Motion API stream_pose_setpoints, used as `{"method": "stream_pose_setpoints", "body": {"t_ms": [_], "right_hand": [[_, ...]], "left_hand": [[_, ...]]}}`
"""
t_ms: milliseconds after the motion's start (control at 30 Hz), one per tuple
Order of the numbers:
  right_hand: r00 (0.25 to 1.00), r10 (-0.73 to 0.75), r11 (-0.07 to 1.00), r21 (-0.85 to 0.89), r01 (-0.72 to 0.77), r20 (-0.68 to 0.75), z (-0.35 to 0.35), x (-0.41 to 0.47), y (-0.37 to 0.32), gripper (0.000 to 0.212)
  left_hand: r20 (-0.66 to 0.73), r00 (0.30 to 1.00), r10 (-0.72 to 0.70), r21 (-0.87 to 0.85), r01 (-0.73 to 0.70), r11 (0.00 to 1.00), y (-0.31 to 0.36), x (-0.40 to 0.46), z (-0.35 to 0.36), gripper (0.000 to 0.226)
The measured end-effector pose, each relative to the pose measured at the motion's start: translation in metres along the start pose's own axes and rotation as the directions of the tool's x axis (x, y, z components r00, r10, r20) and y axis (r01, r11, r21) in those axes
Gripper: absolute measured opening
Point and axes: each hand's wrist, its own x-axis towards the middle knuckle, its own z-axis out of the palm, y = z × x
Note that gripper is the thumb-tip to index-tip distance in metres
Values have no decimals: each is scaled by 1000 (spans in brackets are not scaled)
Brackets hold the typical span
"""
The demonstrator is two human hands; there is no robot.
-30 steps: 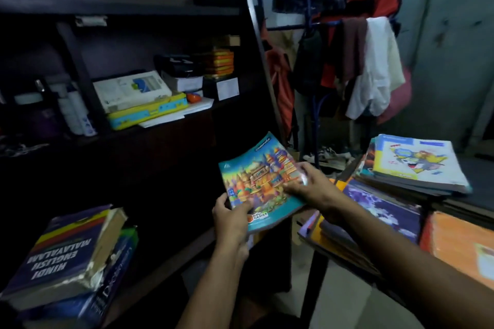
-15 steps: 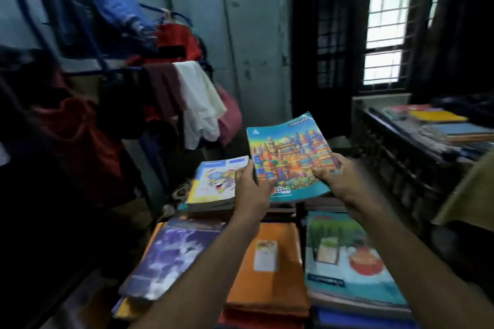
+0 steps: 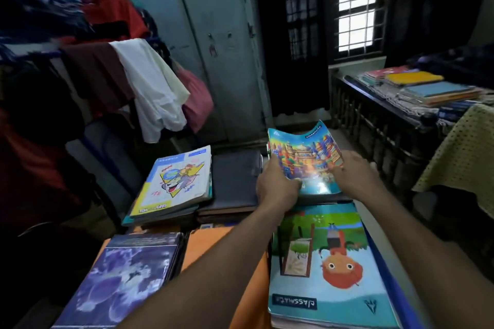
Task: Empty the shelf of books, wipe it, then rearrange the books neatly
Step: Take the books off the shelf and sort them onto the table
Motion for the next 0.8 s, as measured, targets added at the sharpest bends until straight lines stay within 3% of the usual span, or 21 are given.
{"method": "stream_pose_setpoints", "body": {"t_ms": [100, 233, 367, 467, 600, 800], "right_hand": [[1000, -25, 989, 145, 23, 9, -2, -6, -18, 23], [996, -92, 956, 281, 87, 2, 2, -13, -55, 22], [980, -126, 942, 329, 70, 154, 24, -17, -93, 17], [965, -167, 955, 277, 107, 201, 40, -23, -116, 28], [942, -221, 949, 279, 148, 252, 58, -29, -140, 77], [884, -367, 929, 172, 329, 290, 71, -42, -140, 78]], "left_hand": [[-30, 999, -32, -100, 29, 995, 0, -2, -11, 60], [-79, 997, -14, -159, 1, 987, -9, -3, -45, 51], [-63, 990, -129, -173, 117, 978, -33, 1, -83, 51], [-123, 977, -174, -93, 164, 982, -48, 1, -105, 49], [-219, 962, -161, -31, 157, 987, -59, 2, -127, 54], [-294, 941, -165, 74, 194, 978, -62, -2, -143, 62]]}}
